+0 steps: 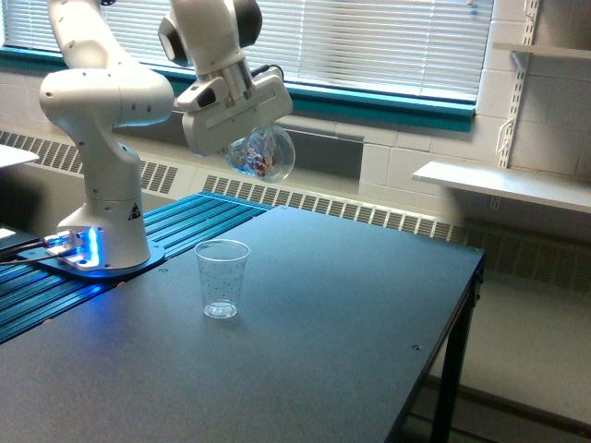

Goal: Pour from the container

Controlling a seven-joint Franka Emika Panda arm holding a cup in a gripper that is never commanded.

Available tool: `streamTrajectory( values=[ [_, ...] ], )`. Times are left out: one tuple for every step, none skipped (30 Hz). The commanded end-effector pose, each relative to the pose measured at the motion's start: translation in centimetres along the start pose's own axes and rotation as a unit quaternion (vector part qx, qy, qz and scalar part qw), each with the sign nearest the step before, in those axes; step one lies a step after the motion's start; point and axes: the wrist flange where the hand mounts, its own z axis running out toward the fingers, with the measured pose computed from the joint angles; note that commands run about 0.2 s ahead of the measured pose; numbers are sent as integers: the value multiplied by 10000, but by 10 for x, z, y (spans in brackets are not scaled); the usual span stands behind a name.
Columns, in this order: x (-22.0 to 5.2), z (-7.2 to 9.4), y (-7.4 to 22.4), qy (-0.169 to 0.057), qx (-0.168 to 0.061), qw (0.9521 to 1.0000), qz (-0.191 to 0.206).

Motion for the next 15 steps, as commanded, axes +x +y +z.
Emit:
streamTrajectory(
  values=[
    [13, 15, 18, -29, -81, 9999, 128],
    [13, 16, 19, -33, -47, 9998, 166],
    [11, 18, 18, -56, -30, 9998, 175],
    [6, 21, 17, -116, -7, 9998, 158],
    [2, 24, 16, -157, -7, 9998, 132],
    [-2, 26, 15, -191, 16, 9997, 136],
    [-5, 29, 14, -219, 44, 9996, 156],
    [-10, 31, 13, -265, 65, 9995, 182],
    [-14, 34, 12, -303, 78, 9993, 180],
    [-18, 36, 11, -335, 99, 9992, 186],
    [-23, 39, 10, -360, 127, 9991, 208],
    [-26, 41, 9, -361, 146, 9990, 215],
    [-30, 42, 8, -362, 162, 9990, 210],
    [-34, 43, 7, -370, 194, 9989, 198],
    [-37, 44, 6, -385, 218, 9988, 195]
  ],
)
